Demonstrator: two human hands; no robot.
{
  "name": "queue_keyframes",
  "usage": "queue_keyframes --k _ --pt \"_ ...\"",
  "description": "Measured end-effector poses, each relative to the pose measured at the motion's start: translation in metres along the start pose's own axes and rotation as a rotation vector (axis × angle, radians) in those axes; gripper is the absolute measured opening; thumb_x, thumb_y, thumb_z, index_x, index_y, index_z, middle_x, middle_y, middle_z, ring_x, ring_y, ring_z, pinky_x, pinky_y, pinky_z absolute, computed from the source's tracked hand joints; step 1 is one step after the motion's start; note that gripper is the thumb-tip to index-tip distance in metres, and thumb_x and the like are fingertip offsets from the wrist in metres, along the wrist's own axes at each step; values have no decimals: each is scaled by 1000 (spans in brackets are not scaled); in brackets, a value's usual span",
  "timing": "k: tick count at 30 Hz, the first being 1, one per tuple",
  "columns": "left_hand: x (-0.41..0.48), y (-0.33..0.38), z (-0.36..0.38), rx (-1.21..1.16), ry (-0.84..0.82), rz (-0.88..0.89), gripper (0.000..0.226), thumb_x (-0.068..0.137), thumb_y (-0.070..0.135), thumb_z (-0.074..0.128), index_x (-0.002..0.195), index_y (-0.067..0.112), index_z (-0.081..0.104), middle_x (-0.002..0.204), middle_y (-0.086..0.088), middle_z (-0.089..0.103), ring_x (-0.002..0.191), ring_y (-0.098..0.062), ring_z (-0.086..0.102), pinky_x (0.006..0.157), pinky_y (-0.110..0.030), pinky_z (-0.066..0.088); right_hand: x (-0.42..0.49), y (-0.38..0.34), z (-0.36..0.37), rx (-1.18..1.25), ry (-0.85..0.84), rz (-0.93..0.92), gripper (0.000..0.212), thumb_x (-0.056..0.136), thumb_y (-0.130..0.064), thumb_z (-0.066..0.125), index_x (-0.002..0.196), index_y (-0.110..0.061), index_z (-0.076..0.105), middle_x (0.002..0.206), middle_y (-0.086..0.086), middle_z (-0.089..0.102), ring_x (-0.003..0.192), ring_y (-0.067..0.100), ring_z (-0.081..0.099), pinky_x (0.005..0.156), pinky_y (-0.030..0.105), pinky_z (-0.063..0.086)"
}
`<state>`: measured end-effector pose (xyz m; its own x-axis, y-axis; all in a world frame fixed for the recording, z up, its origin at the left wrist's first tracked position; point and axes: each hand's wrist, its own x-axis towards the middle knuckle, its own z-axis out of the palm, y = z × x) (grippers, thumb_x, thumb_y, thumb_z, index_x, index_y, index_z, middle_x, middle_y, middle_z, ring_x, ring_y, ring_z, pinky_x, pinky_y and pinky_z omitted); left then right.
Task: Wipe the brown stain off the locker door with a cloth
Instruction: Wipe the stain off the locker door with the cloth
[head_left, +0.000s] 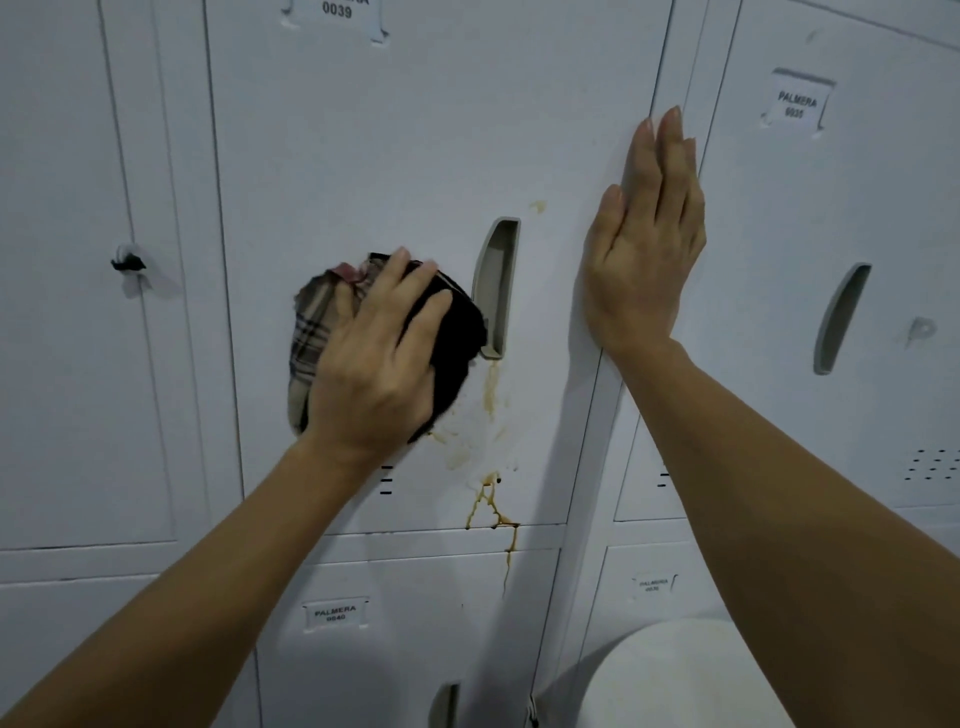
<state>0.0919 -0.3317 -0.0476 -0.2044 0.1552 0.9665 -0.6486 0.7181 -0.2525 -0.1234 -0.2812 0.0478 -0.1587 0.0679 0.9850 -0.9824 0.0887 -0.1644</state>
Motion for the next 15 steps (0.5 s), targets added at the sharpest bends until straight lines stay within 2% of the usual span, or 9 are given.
queue_keyframes --k 3,8,13,15 --pt "-4 16 10 -51 -63 35 35 97 -1 42 122 -9 66 139 -28 59 135 -43 54 111 -62 41 0 0 -1 4 11 2 51 108 -24 32 158 -15 30 166 4 26 155 20 22 125 35 20" --pt "-23 42 22 -210 -161 174 31 97 -2 59 127 -7 51 145 -32 52 135 -42 54 107 -54 49 0 -2 1 10 14 -3 51 108 -25 31 158 -15 30 166 4 27 155 20 22 125 35 19" --pt "-40 59 14 -337 -314 276 21 93 -7 69 114 -8 66 131 -33 62 117 -41 64 106 -44 53 3 -2 0 4 17 -24 50 108 -25 31 157 -13 31 166 7 27 154 22 23 125 39 22" --pt "-38 58 3 -364 -300 246 17 99 -4 57 108 -8 70 129 -32 63 114 -40 65 97 -43 58 2 -2 1 3 10 -23 51 108 -25 30 158 -13 31 166 7 26 155 23 22 125 39 21"
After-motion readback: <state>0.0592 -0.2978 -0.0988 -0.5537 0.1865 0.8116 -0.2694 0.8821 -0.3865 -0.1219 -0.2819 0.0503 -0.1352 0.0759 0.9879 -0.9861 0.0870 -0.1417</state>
